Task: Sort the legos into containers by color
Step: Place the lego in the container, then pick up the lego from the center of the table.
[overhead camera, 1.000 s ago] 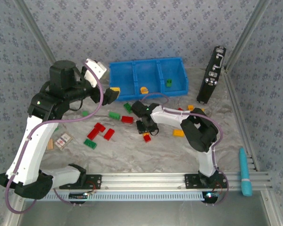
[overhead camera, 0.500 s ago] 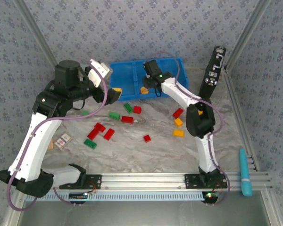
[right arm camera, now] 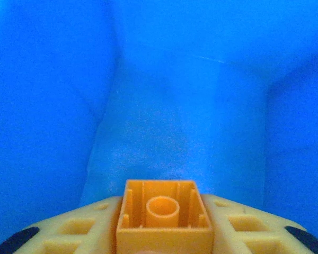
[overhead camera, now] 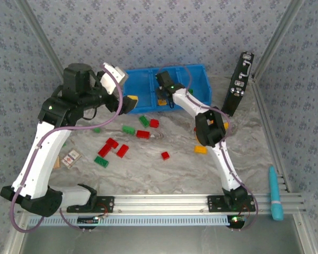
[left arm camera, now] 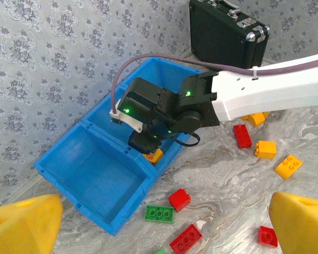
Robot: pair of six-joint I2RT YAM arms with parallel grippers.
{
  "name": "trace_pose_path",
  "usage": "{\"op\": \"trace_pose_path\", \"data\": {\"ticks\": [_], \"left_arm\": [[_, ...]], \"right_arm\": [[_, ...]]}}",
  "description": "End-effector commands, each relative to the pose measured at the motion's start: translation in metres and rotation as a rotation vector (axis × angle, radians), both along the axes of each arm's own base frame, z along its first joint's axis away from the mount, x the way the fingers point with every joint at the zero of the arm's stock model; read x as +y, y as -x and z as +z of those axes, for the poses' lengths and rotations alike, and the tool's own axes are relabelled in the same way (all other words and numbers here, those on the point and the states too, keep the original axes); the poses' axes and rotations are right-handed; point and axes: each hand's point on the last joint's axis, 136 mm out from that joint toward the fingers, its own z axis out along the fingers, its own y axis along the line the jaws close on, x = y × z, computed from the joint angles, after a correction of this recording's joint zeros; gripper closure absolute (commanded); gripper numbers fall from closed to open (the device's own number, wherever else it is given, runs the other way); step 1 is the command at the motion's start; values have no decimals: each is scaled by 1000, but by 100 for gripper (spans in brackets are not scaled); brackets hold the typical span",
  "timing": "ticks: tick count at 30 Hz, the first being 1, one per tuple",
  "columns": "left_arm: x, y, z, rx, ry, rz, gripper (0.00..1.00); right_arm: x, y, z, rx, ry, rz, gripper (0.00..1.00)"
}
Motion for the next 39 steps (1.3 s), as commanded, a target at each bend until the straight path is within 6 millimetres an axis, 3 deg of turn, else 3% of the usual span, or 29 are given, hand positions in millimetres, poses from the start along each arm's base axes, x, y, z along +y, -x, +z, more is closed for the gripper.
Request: {"op": "trace_pose_path", "data": {"ticks": [1, 5, 10, 14, 17, 20, 25, 32, 39], "left_arm": [[-6, 2, 8, -5, 9, -27, 0], [-10, 0, 6, 13, 19, -39, 0], [-14, -3, 4, 26, 22, -46, 0], [-15, -3, 5, 26, 23, -47, 0], [-14, -1, 6, 22, 23, -49, 0], [-13, -1, 5, 23, 19, -41, 0], [-12, -2, 4, 28, 21, -33, 0], [-13, -3, -1, 45, 16, -32, 0], [-11, -1, -6, 43, 4, -32, 0]], "right_arm": [[-10, 6, 48, -70, -3, -21, 50], [-12, 24, 77, -85, -13, 1, 35], [-2, 58, 108, -110, -27, 75, 28], [11, 91, 118, -82, -51, 169, 27], [22, 117, 113, -45, -76, 255, 27], [26, 131, 103, -13, -107, 278, 25], [25, 139, 88, 88, -182, 184, 23], [40, 150, 57, 246, -470, -36, 17], [37, 155, 26, 308, -479, -193, 16]]}}
